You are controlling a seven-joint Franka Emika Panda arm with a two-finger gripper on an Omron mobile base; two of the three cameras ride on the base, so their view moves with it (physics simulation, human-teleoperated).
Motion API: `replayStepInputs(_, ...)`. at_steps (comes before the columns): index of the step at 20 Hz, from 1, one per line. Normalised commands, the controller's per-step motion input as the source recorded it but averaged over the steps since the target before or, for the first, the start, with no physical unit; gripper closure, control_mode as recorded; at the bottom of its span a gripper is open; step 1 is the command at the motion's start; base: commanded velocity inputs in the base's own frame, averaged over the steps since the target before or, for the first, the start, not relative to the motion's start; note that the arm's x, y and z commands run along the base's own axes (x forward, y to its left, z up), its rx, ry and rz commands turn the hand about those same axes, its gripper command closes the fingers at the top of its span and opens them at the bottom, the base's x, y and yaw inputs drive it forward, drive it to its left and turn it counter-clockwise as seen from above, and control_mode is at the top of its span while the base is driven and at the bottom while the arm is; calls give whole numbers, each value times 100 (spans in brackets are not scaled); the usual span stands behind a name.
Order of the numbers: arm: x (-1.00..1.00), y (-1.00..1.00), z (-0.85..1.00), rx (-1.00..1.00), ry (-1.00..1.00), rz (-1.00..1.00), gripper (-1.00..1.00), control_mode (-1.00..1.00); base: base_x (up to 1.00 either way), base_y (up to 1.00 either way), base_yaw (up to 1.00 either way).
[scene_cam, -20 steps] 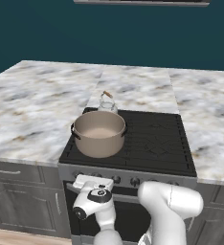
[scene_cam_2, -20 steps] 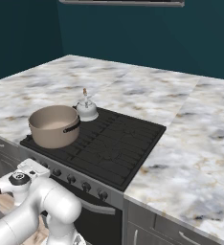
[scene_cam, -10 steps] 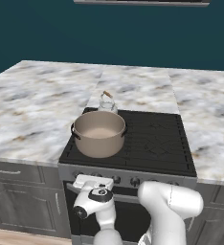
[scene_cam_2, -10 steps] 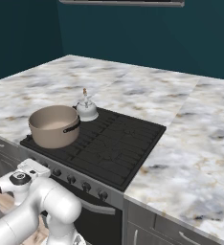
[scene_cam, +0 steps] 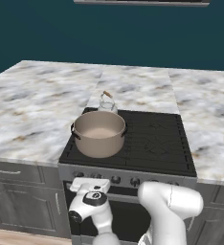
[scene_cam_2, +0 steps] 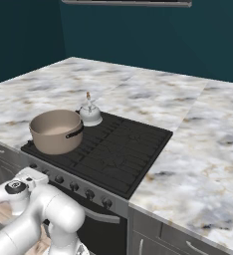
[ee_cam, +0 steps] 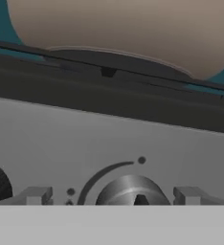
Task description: Pick the kettle from the cabinet and place it on a stove burner. Then pick the pot from the counter and place it on another stove burner. Finally, turn both burners on.
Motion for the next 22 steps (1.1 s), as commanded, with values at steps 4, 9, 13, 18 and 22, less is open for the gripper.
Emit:
replayStepInputs(4,0,38,-6,-15,0,-1,100,-100,0,0,0)
replayStepInputs(9,0,-1,-3,-1,0,0,100,-100,0,0,0)
replayStepInputs(13,0,0,0,0,0,0,100,-100,0,0,0)
replayStepInputs(18,0,0,0,0,0,0,100,-100,0,0,0)
replayStepInputs(22,0,0,0,-8,5,0,100,-100,0,0,0)
